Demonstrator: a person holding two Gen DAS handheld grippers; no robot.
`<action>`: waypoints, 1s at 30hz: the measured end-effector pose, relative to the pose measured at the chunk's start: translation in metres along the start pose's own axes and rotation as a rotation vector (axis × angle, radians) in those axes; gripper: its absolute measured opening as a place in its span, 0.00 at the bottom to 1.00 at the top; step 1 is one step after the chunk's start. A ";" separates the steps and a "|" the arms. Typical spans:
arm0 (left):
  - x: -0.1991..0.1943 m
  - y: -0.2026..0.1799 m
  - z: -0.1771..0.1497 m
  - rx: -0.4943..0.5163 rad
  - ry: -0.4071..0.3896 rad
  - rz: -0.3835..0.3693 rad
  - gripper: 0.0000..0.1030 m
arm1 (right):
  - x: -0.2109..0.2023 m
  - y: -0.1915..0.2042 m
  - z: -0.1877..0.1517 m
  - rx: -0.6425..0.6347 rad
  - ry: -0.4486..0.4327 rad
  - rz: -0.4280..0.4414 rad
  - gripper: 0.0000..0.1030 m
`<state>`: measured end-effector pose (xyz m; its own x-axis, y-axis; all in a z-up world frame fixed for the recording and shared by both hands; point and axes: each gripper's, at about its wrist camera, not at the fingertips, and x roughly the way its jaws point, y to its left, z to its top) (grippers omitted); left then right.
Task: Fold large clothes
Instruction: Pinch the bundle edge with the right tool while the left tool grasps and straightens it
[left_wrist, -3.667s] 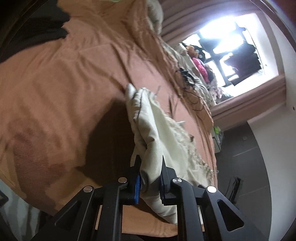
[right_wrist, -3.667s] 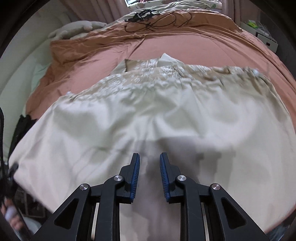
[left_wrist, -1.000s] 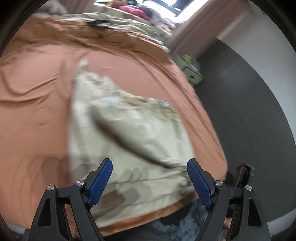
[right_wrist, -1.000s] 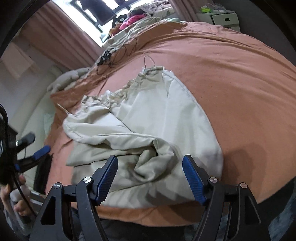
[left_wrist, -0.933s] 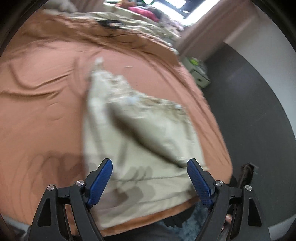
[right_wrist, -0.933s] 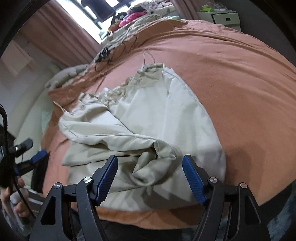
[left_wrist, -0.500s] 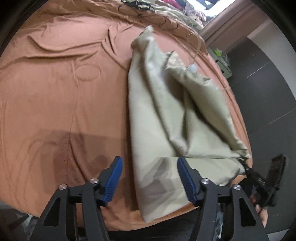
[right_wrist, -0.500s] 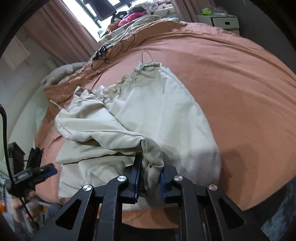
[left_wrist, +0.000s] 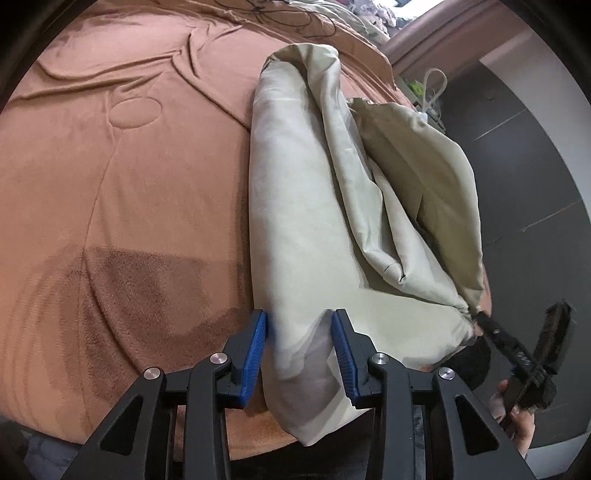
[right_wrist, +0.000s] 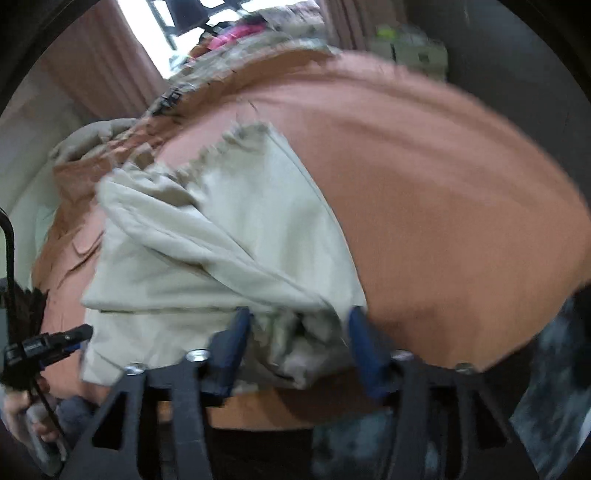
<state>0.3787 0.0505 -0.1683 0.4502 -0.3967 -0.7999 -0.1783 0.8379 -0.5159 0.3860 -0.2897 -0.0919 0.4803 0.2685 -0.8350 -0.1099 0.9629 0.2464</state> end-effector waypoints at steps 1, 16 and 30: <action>0.000 0.002 0.003 -0.005 -0.002 -0.006 0.37 | -0.006 0.009 0.007 -0.029 -0.022 0.011 0.62; -0.007 0.022 0.011 -0.023 -0.010 -0.031 0.37 | 0.052 0.078 0.077 -0.190 0.002 -0.073 0.41; -0.009 0.024 0.003 -0.028 -0.020 -0.038 0.37 | 0.016 0.080 0.055 -0.260 0.013 0.075 0.59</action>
<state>0.3728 0.0758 -0.1725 0.4749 -0.4202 -0.7732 -0.1853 0.8112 -0.5546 0.4330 -0.2101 -0.0584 0.4516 0.3384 -0.8255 -0.3653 0.9143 0.1750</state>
